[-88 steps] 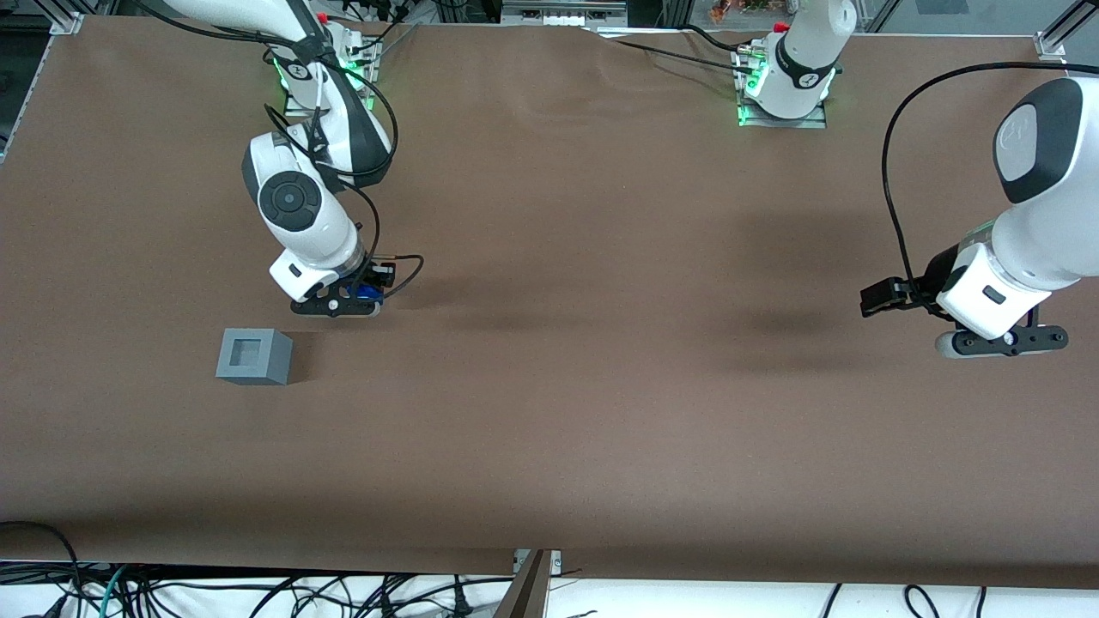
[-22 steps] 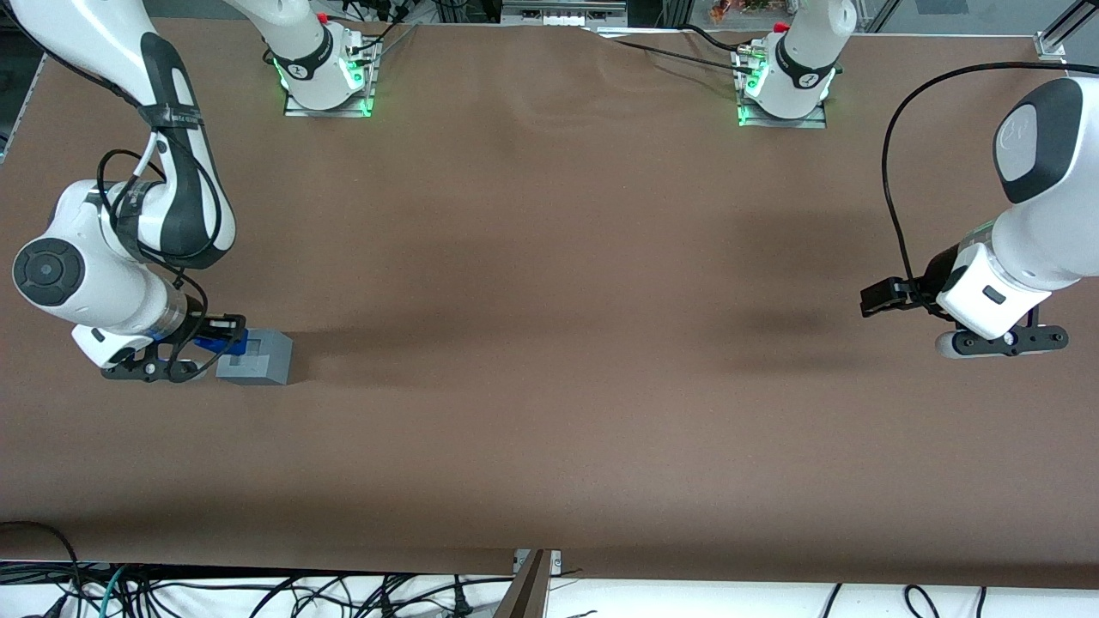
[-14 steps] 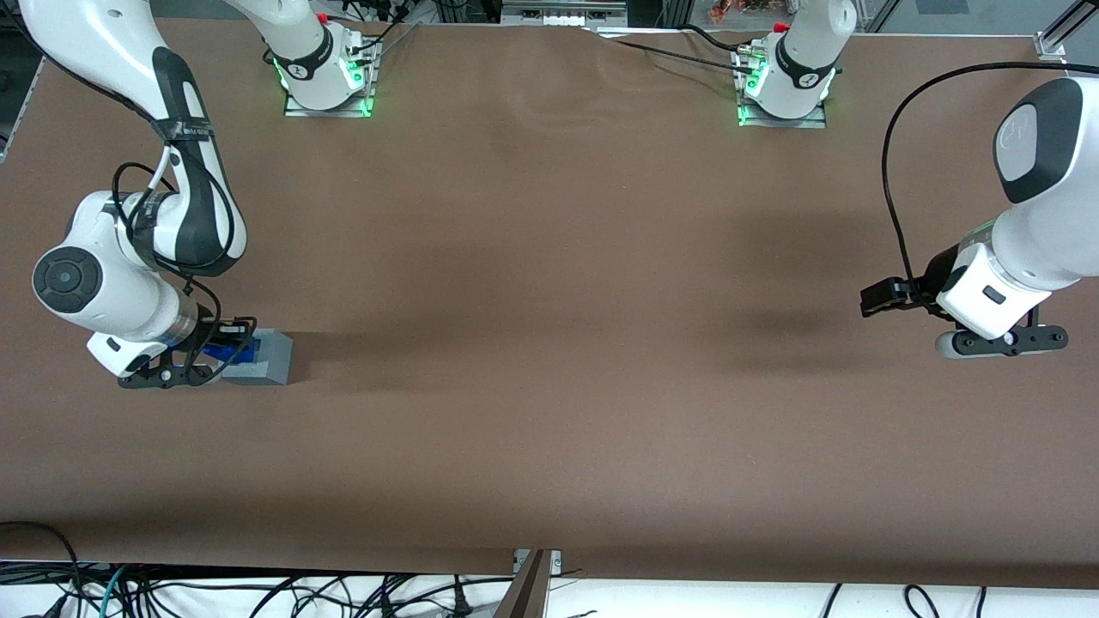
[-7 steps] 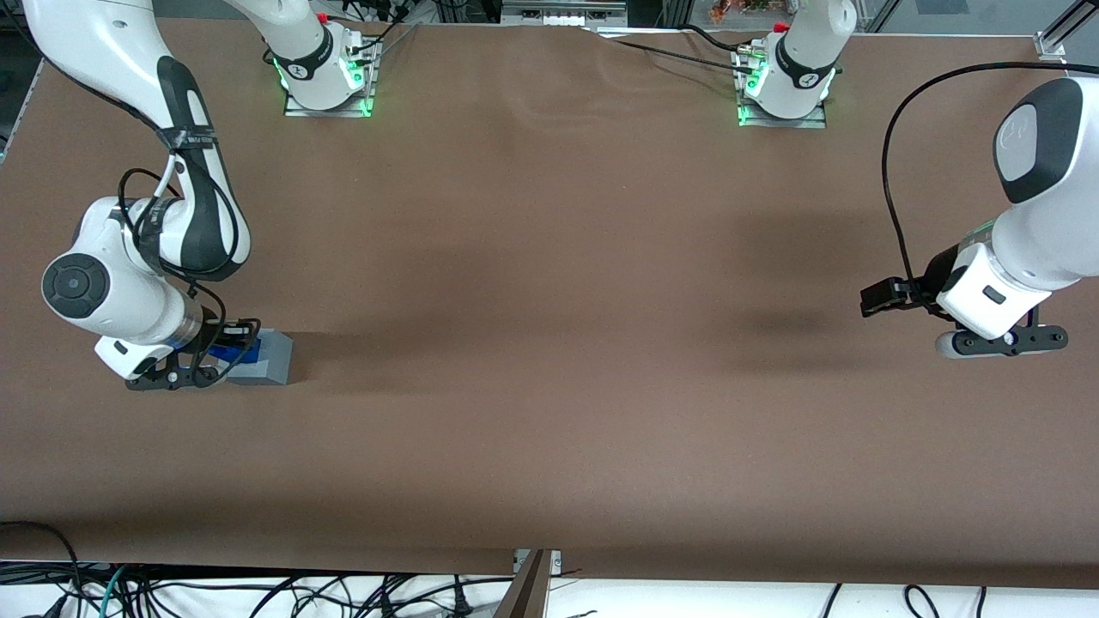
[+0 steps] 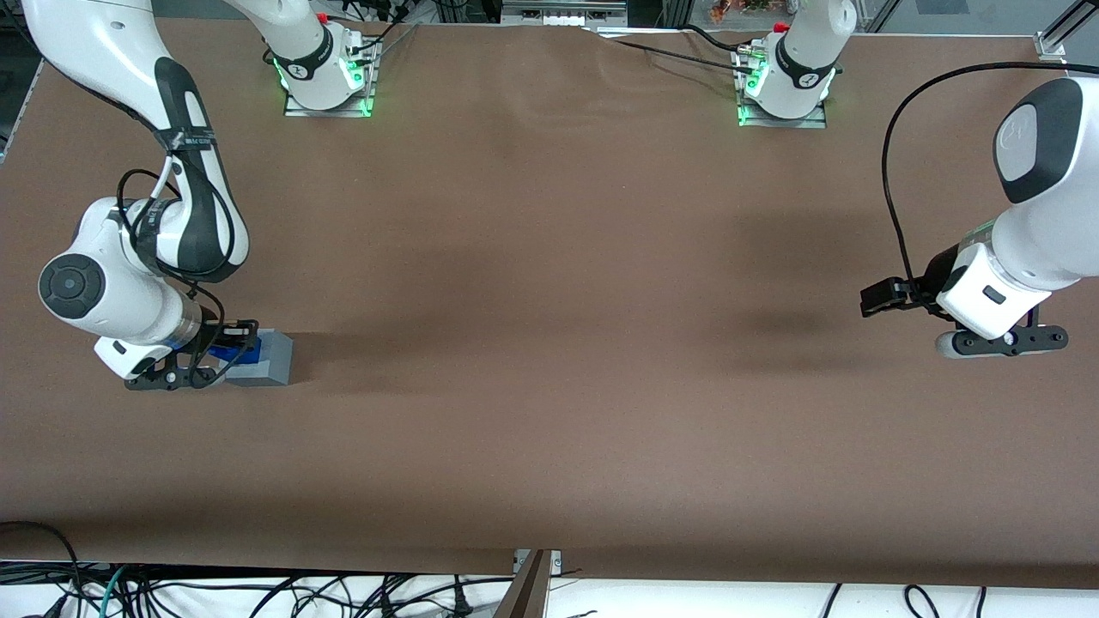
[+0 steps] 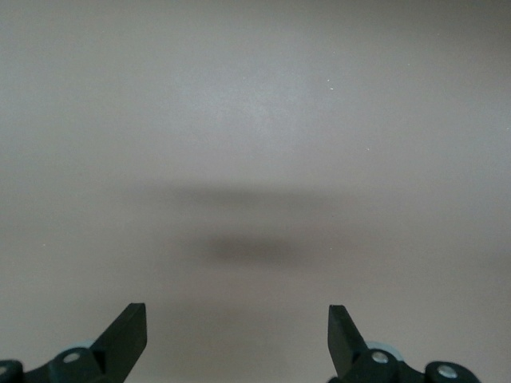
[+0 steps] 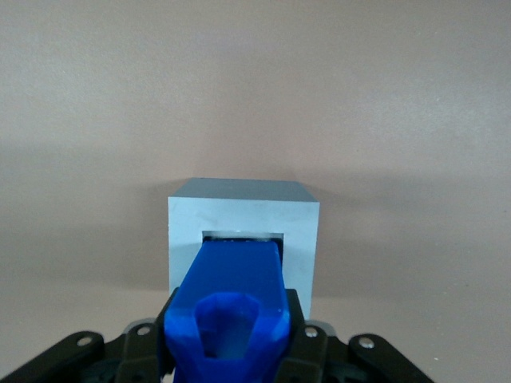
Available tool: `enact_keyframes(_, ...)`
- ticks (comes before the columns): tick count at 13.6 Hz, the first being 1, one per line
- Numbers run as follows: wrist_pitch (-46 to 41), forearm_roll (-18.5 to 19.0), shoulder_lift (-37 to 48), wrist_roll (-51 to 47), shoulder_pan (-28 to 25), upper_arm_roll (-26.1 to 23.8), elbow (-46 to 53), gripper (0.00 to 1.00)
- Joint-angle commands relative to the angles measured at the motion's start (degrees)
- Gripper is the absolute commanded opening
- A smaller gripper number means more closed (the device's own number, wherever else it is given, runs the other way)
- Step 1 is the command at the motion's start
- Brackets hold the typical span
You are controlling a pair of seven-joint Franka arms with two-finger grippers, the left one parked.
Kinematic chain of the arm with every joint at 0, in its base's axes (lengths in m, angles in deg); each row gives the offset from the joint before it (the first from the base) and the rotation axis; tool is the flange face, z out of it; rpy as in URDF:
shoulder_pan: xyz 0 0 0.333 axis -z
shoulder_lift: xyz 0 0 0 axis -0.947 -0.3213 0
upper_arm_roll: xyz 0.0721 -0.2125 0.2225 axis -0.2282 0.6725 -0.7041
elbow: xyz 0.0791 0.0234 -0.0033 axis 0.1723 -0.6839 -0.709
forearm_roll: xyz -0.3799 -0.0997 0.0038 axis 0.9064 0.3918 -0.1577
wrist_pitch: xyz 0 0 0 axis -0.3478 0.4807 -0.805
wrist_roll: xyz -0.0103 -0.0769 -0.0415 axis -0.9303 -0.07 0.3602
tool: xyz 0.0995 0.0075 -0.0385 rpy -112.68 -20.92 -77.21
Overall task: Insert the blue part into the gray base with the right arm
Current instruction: 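Lower the blue part into the gray base's square hole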
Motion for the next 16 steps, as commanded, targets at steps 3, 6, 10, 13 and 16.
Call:
enact_keyframes(3,0.29,-1.65,-0.04,1.52,0.7,-0.23,0.51,0.0)
enact_keyframes(6,0.55,-1.47,-0.13,2.82,0.7,-0.23,0.6,0.0)
enact_keyframes(10,0.64,-1.65,-0.48,4.24,0.79,-0.23,0.69,0.0)
enact_keyframes(13,1.43,-1.65,-0.66,4.42,0.97,-0.23,0.69,0.0)
enact_keyframes(16,1.43,-1.74,-0.75,3.63,0.88,-0.23,0.69,0.0)
